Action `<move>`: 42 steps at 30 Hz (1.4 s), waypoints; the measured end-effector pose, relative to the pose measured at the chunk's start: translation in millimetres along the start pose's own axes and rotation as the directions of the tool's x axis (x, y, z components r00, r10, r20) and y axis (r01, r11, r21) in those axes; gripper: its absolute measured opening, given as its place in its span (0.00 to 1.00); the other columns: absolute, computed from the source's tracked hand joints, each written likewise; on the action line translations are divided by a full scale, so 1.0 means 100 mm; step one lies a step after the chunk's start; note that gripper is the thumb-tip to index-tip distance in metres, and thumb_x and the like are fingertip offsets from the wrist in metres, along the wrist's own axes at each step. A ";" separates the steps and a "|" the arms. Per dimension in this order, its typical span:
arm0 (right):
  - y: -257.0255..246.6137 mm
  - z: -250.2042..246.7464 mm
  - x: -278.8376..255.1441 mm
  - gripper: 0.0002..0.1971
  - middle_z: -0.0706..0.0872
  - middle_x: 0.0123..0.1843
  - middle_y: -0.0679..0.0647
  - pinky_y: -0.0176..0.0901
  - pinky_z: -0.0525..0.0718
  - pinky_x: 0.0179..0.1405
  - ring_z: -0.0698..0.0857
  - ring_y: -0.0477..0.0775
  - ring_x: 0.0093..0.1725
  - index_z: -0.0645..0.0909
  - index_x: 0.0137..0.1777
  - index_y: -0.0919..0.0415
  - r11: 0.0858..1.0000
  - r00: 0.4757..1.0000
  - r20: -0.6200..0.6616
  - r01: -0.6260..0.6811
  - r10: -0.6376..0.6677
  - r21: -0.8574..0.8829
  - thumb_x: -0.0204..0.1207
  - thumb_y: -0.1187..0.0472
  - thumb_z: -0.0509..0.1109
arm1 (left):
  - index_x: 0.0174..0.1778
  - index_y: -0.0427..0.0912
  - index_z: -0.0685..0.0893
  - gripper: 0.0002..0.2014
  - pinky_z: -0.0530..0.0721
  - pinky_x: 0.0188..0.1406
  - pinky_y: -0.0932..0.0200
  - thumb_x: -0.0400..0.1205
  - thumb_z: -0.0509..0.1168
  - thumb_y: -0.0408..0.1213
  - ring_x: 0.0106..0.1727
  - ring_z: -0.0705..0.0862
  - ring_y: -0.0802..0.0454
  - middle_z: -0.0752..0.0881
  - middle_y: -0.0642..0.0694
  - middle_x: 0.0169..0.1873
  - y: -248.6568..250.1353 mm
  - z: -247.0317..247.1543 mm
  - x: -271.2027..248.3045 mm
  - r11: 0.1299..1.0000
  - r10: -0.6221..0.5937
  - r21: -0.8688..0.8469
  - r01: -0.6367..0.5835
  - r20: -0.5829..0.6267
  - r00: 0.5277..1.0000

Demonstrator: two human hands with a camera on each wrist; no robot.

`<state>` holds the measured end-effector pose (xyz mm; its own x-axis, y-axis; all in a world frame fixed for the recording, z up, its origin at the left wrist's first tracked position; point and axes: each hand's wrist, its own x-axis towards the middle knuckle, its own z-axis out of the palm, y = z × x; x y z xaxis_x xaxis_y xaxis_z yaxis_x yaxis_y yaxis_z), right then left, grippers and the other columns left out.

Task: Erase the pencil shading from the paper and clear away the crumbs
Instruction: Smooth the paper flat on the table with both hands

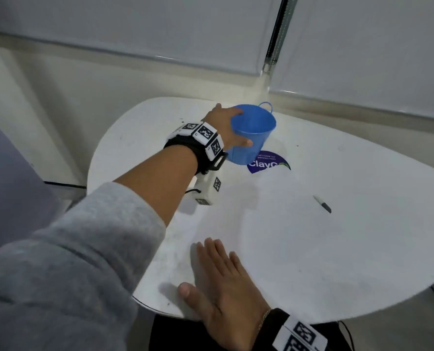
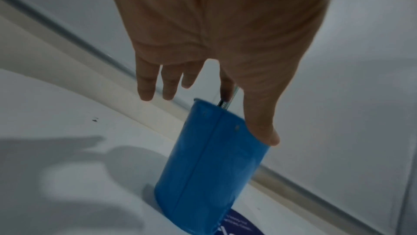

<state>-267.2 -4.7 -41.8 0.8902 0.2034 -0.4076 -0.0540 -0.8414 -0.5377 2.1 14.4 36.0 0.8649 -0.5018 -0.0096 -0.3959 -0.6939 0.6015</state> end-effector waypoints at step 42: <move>-1.12 0.67 0.43 0.44 0.42 0.89 0.55 0.46 0.38 0.84 0.38 0.50 0.87 0.45 0.88 0.58 0.943 0.944 0.087 0.325 -0.319 -0.076 0.81 0.30 0.47 | 0.44 0.63 0.85 0.16 0.85 0.46 0.67 0.63 0.78 0.54 0.42 0.86 0.71 0.88 0.70 0.39 -2.05 0.58 -3.66 0.949 -0.165 -0.285 0.133 -0.092 0.982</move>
<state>-252.8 132.0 -48.4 0.8179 0.5040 -0.2776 0.2731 -0.7647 -0.5837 -251.3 310.7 -130.3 0.9430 -0.3308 -0.0351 -0.1730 -0.5779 0.7975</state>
